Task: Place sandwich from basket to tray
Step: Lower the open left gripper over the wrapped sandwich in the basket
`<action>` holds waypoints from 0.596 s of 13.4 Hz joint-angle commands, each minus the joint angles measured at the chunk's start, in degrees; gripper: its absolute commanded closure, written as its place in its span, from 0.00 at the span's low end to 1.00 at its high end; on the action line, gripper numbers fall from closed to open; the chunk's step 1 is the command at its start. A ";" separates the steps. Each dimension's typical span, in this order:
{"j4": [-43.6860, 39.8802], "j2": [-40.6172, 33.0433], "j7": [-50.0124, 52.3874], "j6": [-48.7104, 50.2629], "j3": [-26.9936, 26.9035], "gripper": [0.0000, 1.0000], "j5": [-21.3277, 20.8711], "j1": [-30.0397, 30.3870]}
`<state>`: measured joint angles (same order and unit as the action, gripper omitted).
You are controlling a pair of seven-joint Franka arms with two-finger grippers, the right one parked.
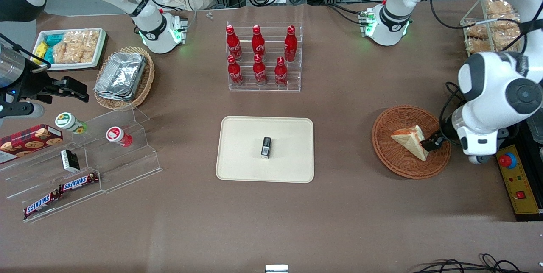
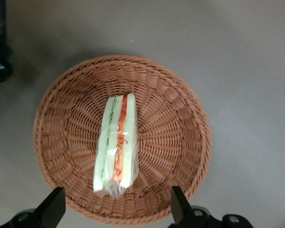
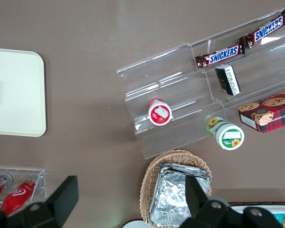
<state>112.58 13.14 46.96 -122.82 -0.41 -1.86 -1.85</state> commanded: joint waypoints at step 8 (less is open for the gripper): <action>10.73 4.69 2.53 -14.64 -0.99 0.00 -0.16 0.00</action>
<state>122.70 16.15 48.13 -134.71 -1.45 -1.85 -1.85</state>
